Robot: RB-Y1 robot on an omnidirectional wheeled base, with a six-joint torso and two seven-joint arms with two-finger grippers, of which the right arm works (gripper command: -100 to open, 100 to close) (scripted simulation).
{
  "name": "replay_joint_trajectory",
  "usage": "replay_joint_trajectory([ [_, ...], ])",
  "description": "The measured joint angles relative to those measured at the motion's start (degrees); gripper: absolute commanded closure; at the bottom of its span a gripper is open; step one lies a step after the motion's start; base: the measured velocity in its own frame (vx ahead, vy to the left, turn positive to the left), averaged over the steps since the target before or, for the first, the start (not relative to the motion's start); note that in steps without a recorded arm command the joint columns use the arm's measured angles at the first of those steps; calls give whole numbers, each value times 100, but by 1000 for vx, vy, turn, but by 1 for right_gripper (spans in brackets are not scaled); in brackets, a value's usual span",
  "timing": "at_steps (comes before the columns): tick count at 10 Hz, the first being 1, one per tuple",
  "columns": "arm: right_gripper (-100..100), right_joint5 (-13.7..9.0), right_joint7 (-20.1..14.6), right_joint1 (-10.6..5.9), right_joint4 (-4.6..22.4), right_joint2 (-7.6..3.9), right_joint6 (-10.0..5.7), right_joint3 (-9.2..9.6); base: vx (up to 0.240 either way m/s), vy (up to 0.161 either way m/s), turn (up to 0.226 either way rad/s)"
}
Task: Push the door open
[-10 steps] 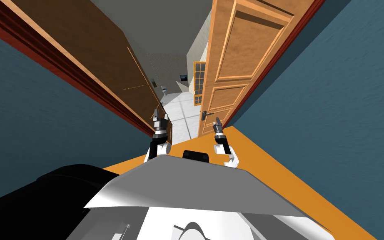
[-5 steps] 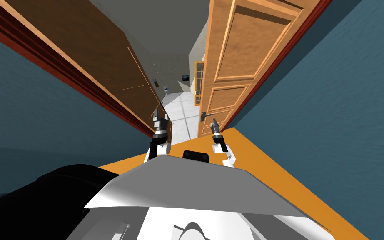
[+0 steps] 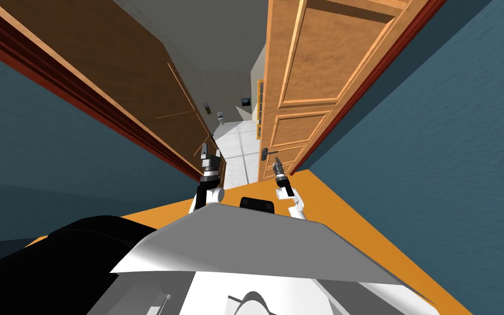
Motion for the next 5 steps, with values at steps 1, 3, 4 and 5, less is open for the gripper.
replay_joint_trajectory([
  [1, -100, -18, -39, -80, 139, -17, 27, 27, 62, -114, 73],
  [3, -100, -34, -90, -182, 388, -9, 35, 103, 46, -106, 76],
  [4, -100, -43, -111, -258, 548, -2, 26, 130, 42, -138, 93],
  [5, -100, -63, -154, -340, 699, -17, 48, 175, 63, -151, 79],
])
